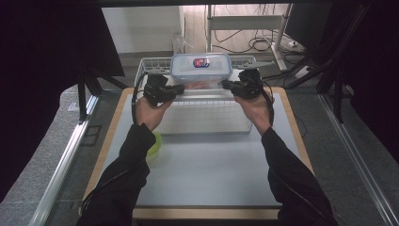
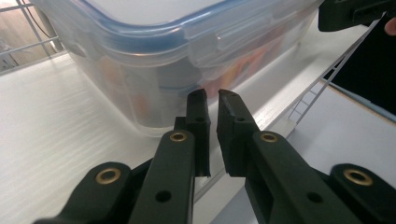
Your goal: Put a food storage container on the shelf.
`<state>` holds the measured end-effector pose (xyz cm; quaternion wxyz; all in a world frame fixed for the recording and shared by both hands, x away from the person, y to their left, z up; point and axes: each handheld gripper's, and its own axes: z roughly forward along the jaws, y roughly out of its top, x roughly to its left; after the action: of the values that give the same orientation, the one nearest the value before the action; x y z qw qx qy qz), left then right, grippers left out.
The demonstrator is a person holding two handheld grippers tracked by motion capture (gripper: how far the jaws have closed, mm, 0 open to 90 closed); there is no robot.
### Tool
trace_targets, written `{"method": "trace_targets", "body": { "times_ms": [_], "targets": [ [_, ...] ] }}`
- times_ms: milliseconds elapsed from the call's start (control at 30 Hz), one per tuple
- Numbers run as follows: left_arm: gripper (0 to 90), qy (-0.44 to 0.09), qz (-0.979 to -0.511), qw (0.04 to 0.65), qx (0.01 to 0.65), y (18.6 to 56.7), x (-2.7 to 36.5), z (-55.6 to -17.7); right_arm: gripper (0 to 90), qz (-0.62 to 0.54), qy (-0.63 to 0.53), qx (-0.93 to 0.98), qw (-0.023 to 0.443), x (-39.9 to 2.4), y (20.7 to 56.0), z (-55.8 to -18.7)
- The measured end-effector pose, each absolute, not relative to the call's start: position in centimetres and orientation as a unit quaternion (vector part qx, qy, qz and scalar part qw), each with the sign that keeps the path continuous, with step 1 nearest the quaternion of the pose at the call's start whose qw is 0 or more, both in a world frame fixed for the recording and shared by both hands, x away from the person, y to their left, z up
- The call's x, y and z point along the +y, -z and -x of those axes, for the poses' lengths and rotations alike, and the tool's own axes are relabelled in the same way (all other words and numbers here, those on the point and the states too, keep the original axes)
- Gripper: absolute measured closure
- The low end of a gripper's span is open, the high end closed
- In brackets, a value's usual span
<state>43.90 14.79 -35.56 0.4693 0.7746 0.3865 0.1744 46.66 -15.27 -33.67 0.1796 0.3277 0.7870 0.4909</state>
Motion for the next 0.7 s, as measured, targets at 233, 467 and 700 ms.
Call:
{"method": "trace_targets", "body": {
  "times_ms": [233, 467, 700],
  "targets": [
    [73.9, -0.167, -0.783, 0.482, 0.358, 35.3, 14.7, -42.0, 78.8, -0.317, -0.502, 0.786, 0.171, -15.6, 33.7, -45.5],
    [54.7, -0.173, -0.796, 0.473, 0.336, 35.4, 14.4, -39.5, 60.8, -0.3, -0.507, 0.792, 0.161, -15.7, 34.0, -43.8],
    [37.0, -0.169, -0.802, 0.472, 0.325, 36.5, 14.3, -36.6, 42.1, -0.277, -0.501, 0.804, 0.159, -15.6, 34.9, -41.9]
  ]
}}
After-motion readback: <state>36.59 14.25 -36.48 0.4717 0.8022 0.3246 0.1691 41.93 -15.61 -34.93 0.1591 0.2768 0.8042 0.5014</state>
